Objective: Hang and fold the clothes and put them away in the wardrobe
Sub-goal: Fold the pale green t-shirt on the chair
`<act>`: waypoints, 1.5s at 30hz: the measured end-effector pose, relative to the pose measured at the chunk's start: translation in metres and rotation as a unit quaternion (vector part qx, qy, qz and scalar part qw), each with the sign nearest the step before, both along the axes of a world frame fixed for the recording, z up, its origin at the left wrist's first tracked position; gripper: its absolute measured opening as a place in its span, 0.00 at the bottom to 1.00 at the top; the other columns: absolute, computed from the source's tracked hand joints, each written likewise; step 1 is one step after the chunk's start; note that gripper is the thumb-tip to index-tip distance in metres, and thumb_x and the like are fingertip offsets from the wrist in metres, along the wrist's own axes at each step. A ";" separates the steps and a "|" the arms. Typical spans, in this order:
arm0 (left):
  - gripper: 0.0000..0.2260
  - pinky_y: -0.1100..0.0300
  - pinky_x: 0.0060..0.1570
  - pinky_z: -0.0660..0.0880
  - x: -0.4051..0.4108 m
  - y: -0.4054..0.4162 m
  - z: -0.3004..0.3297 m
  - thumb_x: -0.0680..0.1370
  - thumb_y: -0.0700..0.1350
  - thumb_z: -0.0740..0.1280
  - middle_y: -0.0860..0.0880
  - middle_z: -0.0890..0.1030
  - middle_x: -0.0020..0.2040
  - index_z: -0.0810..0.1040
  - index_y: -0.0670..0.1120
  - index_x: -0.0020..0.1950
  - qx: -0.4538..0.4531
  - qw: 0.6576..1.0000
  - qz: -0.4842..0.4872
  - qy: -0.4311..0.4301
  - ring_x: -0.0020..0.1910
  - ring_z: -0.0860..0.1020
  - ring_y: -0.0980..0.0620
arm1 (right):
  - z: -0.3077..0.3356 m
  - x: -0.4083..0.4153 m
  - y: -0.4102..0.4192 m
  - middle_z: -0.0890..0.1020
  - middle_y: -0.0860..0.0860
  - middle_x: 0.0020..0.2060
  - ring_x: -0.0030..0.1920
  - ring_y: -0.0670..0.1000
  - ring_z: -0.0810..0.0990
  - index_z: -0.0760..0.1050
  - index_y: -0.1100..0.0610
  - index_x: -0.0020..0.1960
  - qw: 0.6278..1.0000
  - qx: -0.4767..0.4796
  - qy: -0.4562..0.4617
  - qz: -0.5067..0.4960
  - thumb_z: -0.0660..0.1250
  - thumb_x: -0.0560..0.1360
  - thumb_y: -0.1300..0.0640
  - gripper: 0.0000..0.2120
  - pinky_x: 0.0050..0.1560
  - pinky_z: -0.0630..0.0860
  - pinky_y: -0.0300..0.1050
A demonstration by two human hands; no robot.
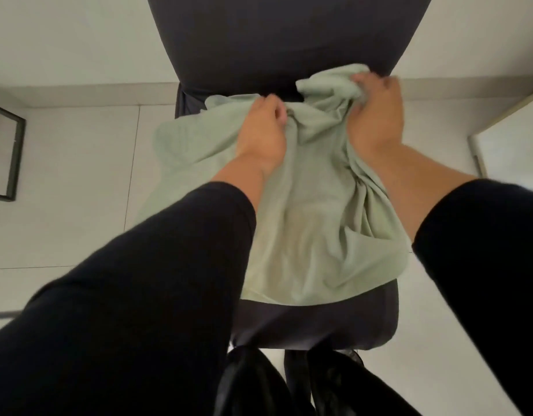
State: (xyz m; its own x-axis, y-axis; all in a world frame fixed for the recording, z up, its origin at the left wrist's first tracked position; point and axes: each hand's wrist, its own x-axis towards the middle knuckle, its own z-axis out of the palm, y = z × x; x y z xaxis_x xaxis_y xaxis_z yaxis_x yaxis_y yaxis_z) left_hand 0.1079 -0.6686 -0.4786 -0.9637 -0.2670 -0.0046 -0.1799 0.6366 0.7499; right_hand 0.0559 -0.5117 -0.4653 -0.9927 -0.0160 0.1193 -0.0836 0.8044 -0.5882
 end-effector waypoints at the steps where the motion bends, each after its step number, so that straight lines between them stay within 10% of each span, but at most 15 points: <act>1: 0.06 0.53 0.53 0.70 0.010 -0.001 -0.012 0.78 0.38 0.58 0.42 0.76 0.51 0.74 0.44 0.48 -0.004 0.999 -0.013 -0.040 0.51 0.75 0.43 | -0.011 0.011 0.002 0.66 0.58 0.67 0.65 0.57 0.69 0.66 0.50 0.72 0.998 0.020 -0.044 0.029 0.57 0.75 0.62 0.25 0.62 0.66 0.40; 5: 0.12 0.53 0.65 0.66 0.071 -0.001 -0.049 0.77 0.40 0.60 0.45 0.69 0.66 0.74 0.46 0.60 -0.088 0.986 -0.044 -0.134 0.65 0.69 0.44 | -0.052 0.075 0.011 0.46 0.57 0.77 0.76 0.57 0.48 0.46 0.41 0.76 0.964 0.210 -0.134 0.094 0.59 0.78 0.53 0.33 0.75 0.51 0.56; 8: 0.16 0.52 0.72 0.56 0.113 0.010 -0.055 0.78 0.45 0.59 0.47 0.61 0.74 0.71 0.50 0.66 -0.176 0.977 -0.035 -0.118 0.72 0.62 0.47 | -0.066 0.114 0.019 0.43 0.55 0.77 0.77 0.55 0.42 0.52 0.42 0.76 0.954 0.250 -0.123 0.112 0.50 0.81 0.49 0.24 0.75 0.42 0.57; 16: 0.25 0.45 0.73 0.53 0.210 0.040 -0.060 0.78 0.54 0.48 0.47 0.61 0.76 0.64 0.51 0.74 -0.273 0.950 -0.061 -0.135 0.76 0.57 0.46 | -0.067 0.210 0.054 0.65 0.58 0.72 0.73 0.58 0.62 0.70 0.50 0.68 0.966 0.221 -0.047 0.123 0.52 0.77 0.52 0.21 0.71 0.59 0.59; 25: 0.39 0.43 0.70 0.61 0.259 0.001 -0.048 0.59 0.42 0.63 0.46 0.67 0.72 0.66 0.47 0.72 -0.319 0.932 -0.123 -0.124 0.71 0.66 0.44 | -0.057 0.268 0.032 0.72 0.55 0.60 0.62 0.57 0.67 0.75 0.49 0.57 0.961 0.186 -0.018 0.205 0.70 0.64 0.53 0.20 0.70 0.59 0.65; 30: 0.29 0.46 0.56 0.69 0.286 -0.040 -0.037 0.66 0.35 0.67 0.46 0.69 0.66 0.69 0.47 0.66 -0.311 0.921 0.105 -0.212 0.62 0.70 0.42 | -0.059 0.269 -0.009 0.75 0.51 0.57 0.55 0.56 0.75 0.76 0.48 0.57 0.950 0.198 -0.002 0.243 0.71 0.65 0.55 0.21 0.65 0.67 0.61; 36: 0.06 0.56 0.35 0.66 0.314 -0.068 -0.026 0.72 0.36 0.61 0.48 0.76 0.36 0.71 0.48 0.42 -0.211 0.955 0.080 -0.192 0.36 0.74 0.43 | -0.052 0.257 -0.041 0.77 0.46 0.44 0.44 0.52 0.75 0.78 0.48 0.49 0.947 0.217 0.008 0.236 0.71 0.63 0.66 0.18 0.43 0.68 0.45; 40: 0.08 0.59 0.31 0.65 0.317 -0.055 -0.019 0.74 0.44 0.63 0.50 0.76 0.33 0.68 0.51 0.51 -0.129 0.979 0.063 -0.146 0.32 0.74 0.45 | -0.044 0.244 -0.020 0.76 0.48 0.49 0.50 0.53 0.73 0.74 0.50 0.55 0.945 0.261 -0.044 0.192 0.63 0.71 0.65 0.16 0.45 0.62 0.44; 45: 0.20 0.57 0.40 0.70 0.302 -0.050 -0.004 0.76 0.42 0.59 0.49 0.80 0.52 0.69 0.57 0.66 -0.246 0.934 0.051 -0.253 0.48 0.79 0.43 | -0.021 0.233 0.004 0.79 0.53 0.42 0.42 0.57 0.77 0.77 0.57 0.50 0.968 0.164 -0.085 0.170 0.58 0.71 0.67 0.13 0.42 0.71 0.49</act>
